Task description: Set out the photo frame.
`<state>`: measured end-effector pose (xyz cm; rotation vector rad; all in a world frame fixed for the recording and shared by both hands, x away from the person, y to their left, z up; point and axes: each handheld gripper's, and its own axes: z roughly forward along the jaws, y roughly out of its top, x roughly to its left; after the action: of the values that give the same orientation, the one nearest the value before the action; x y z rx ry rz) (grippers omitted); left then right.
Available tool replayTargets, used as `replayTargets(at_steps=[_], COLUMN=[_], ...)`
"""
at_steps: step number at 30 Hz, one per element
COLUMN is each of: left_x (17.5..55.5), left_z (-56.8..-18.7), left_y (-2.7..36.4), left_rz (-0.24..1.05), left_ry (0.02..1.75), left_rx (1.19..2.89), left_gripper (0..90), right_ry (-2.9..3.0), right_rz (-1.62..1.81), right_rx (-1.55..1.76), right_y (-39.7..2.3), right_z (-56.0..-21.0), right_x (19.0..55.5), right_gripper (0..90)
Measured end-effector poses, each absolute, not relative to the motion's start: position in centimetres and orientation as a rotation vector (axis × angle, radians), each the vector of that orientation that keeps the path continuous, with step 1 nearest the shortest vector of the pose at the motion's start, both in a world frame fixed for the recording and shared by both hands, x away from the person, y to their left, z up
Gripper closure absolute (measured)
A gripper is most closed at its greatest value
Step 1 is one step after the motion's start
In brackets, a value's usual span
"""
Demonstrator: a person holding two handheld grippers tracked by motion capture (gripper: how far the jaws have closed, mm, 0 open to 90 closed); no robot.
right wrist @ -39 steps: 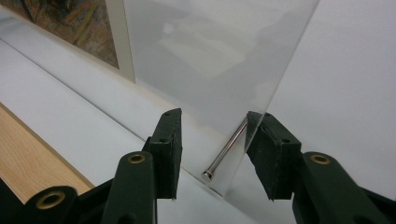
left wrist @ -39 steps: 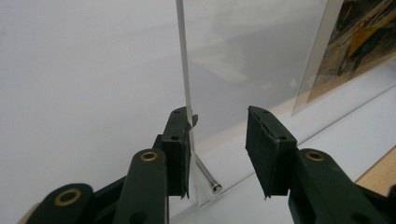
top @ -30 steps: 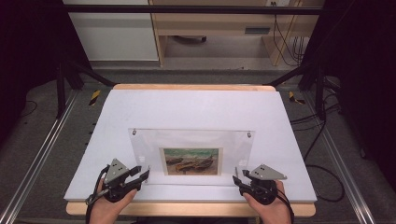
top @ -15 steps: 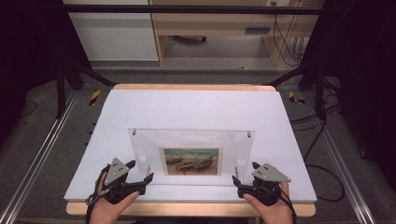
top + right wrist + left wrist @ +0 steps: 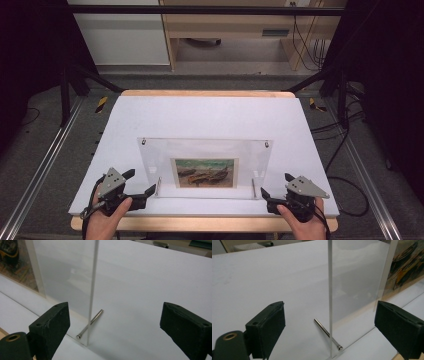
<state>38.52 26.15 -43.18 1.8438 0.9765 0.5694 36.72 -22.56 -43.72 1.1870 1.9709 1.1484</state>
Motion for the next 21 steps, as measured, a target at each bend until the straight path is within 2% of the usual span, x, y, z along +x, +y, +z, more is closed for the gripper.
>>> replayTargets(at_steps=[4, 12, 17, 21], left_x=[38.4, 39.1, 40.7, 42.8], left_z=[-42.8, -43.1, -43.9, -44.6], left_y=[27.1, 29.1, 29.3, 29.3], left_rz=[0.635, 0.697, 0.708, 0.654], left_ry=[0.971, 1.043, 1.084, 1.127], left_rx=[1.852, 1.858, 1.899, 1.899], left_gripper=[9.0, 9.1, 9.1, 9.0], right_ry=[1.945, 1.902, 1.893, 1.830], right_rz=[1.107, 1.047, 0.965, 0.927], right_rx=[1.235, 1.318, 1.385, 1.457], right_y=[-24.1, -25.3, -25.5, -26.0], right_z=[-43.8, -44.8, -45.8, -46.3], right_x=[36.5, 37.1, 38.9, 40.3], right_gripper=[14.5, 16.8, 16.8, 16.8])
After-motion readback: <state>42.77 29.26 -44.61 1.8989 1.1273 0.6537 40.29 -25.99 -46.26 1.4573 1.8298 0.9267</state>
